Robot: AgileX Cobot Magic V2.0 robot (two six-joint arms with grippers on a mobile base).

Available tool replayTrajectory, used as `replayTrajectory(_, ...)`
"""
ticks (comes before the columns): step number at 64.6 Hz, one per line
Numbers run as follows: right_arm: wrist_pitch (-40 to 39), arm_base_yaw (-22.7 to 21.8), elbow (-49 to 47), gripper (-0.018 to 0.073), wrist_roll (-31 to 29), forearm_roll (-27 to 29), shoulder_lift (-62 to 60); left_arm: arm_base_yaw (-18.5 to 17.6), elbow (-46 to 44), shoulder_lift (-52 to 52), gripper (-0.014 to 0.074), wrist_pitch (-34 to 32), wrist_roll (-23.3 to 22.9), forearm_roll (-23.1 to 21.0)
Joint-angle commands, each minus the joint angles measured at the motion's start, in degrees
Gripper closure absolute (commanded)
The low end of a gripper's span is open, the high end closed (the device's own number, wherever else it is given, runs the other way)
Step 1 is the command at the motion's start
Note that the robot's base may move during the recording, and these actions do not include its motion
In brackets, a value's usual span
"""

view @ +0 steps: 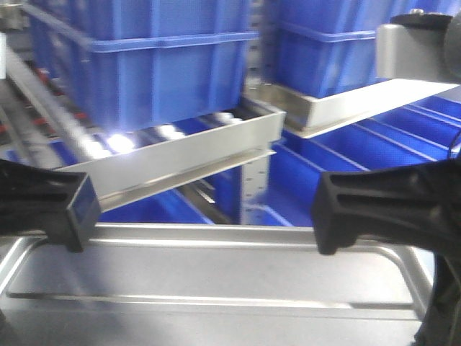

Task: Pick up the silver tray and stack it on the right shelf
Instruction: 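Hold the tray in both grippers while the base drives to another shelf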

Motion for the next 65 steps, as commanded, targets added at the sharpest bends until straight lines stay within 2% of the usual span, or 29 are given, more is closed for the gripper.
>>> replayTrajectory(1, -0.19, -0.03, -1.28, 0.0501, -0.27, -1.76, -1.33, -0.46, -1.35, -1.36, 0.0689, 0.45, -0.64, 1.14)
replayTrajectory(65, -0.19, -0.03, -1.28, 0.0501, -0.27, -1.76, -1.33, -0.46, -1.35, -1.36, 0.0689, 0.62, -0.64, 1.14)
